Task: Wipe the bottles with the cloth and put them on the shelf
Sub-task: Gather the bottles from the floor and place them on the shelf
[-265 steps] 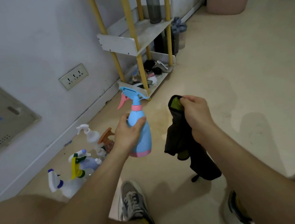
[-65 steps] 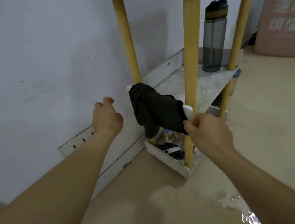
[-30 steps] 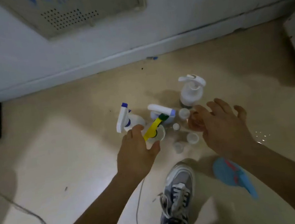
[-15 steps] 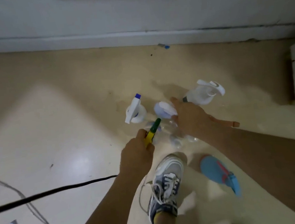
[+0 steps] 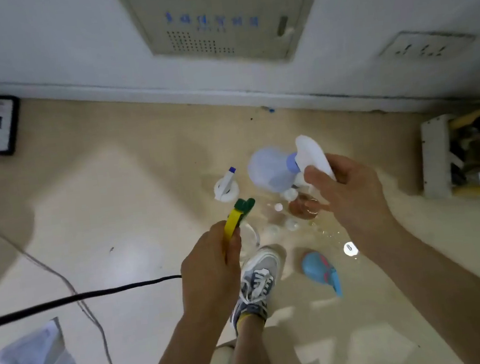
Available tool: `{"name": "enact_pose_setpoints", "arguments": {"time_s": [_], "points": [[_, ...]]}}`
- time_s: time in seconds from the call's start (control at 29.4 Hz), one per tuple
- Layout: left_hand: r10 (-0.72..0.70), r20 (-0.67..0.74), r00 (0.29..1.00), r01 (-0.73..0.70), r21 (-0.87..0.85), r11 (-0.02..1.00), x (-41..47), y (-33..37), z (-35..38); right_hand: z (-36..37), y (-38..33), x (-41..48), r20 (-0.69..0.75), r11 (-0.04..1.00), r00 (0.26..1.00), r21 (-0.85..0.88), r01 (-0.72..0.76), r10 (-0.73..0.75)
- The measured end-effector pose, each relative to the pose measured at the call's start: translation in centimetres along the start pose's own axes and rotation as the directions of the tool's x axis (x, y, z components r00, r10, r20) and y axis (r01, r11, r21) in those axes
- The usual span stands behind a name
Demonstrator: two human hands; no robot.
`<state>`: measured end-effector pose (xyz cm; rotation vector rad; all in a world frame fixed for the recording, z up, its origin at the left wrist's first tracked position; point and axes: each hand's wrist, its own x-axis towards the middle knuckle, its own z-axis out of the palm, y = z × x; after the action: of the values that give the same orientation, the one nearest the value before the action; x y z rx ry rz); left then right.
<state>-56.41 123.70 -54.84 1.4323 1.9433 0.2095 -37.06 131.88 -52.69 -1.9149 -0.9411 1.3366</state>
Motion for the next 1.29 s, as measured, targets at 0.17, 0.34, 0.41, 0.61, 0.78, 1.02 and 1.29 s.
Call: {"name": "enact_pose_setpoints", "arguments": {"time_s": [0.17,0.34,0.41,0.61,0.78,1.02,1.29], "points": [[0.083,-0.159,0.984,-0.084,-0.002,0.996,-7.7,9.4,-6.4,-8.0,-8.7,-9.6,-0.057,0.976,0.995,0.197,0.094,-0.084],[0.245,-0.355,0.902,-0.276,-0.039,0.960,-18.3,20.6,-12.4,-19.5,-14.5,-19.9,-0.079,0.918,0.963,0.290,0.270,-0.258],[0.316,-0.435,0.843,-0.377,-0.060,0.924,-22.8,24.5,-14.6,-24.6,-16.4,-24.0,-0.084,0.889,0.938,0.301,0.345,-0.335],[0.585,-0.167,0.794,-0.601,-0.363,0.712,-31.8,37.1,-17.6,-39.0,-20.5,-32.3,-0.008,0.806,0.948,0.523,0.276,-0.319],[0.775,0.143,0.615,-0.683,-0.396,0.614,-35.7,47.3,-15.8,-47.6,-22.6,-35.3,-0.003,0.796,0.950,0.545,0.263,-0.312],[0.836,0.074,0.544,-0.811,-0.211,0.546,-36.8,58.2,-9.6,-58.1,-22.9,-35.1,-0.462,0.896,0.842,0.192,0.400,-0.277],[0.757,-0.015,0.653,-0.750,-0.154,0.644,-33.2,69.0,-5.2,-69.7,-21.9,-28.2,-0.654,0.952,0.692,-0.195,0.238,-0.307]]}}
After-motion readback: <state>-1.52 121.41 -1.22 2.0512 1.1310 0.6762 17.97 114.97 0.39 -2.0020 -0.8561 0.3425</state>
